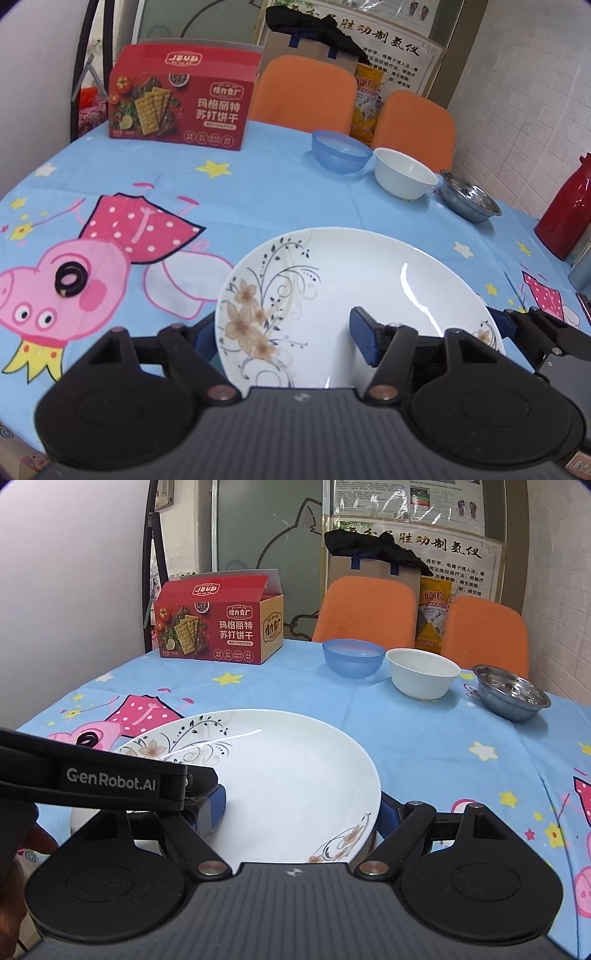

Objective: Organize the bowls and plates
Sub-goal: 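Carry the floral plate toward the left gripper and set it on the stacked plates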

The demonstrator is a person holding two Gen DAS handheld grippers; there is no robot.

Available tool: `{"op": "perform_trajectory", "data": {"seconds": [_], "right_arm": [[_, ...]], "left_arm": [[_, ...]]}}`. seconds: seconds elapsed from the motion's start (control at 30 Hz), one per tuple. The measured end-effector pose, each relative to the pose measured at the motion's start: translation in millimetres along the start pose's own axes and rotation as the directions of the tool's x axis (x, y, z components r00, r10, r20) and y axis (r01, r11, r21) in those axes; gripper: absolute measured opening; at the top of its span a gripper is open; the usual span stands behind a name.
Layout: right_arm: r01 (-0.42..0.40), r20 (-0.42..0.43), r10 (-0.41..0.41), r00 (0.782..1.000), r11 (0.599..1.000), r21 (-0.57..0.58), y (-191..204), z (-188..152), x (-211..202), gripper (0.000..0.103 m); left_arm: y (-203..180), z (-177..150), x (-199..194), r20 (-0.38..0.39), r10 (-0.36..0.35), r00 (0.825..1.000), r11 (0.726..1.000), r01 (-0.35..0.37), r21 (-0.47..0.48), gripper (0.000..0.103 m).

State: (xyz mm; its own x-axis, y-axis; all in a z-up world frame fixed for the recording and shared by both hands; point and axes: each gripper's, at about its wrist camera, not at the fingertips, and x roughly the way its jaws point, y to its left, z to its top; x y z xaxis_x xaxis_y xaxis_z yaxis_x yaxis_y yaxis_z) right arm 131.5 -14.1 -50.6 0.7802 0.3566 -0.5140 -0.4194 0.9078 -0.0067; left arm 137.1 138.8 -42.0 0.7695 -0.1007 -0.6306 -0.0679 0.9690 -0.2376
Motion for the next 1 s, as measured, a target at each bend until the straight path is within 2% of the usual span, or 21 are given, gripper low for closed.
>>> {"op": "perform_trajectory", "data": {"seconds": [0.13, 0.23, 0.3, 0.5, 0.63, 0.8, 1.0], "right_arm": [[-0.009, 0.008, 0.009, 1.000, 1.000, 0.022, -2.2, -1.0, 1.0, 0.103], [-0.002, -0.003, 0.002, 1.000, 1.000, -0.013, 1.8, -0.5, 1.0, 0.103], [0.007, 0.017, -0.007, 1.000, 1.000, 0.025, -4.0, 0.4, -2.5, 0.103], [0.013, 0.088, -0.017, 0.996, 0.999, 0.044, -14.0, 8.5, -18.9, 0.103], [0.023, 0.097, -0.028, 0.995, 0.998, 0.057, -23.0, 7.1, -24.1, 0.103], [0.022, 0.078, -0.036, 0.996, 0.986, 0.165, -47.2, -1.1, -23.9, 0.103], [0.051, 0.052, -0.068, 0.996, 0.960, 0.275, -75.1, -14.6, -23.7, 0.103]], "left_arm": [[6.1, -1.3, -1.2, 0.014, -0.031, 0.999, 1.000, 0.031, -0.006, 0.063], [7.7, 0.3, -2.1, 0.020, -0.039, 0.999, 0.999, 0.039, -0.011, 0.064], [7.0, 2.1, -5.1, 0.032, -0.045, 0.998, 0.999, 0.045, -0.006, 0.066], [5.4, 9.5, -12.1, 0.060, -0.059, 0.996, 0.998, 0.061, -0.026, 0.068], [-1.1, 11.0, -15.4, 0.071, -0.038, 0.997, 0.999, 0.038, 0.000, 0.069], [-7.2, 13.1, -15.0, 0.069, -0.017, 0.997, 1.000, 0.016, 0.007, 0.069], [-23.6, 15.3, -13.2, 0.057, -0.035, 0.998, 0.999, 0.034, 0.030, 0.070]]}}
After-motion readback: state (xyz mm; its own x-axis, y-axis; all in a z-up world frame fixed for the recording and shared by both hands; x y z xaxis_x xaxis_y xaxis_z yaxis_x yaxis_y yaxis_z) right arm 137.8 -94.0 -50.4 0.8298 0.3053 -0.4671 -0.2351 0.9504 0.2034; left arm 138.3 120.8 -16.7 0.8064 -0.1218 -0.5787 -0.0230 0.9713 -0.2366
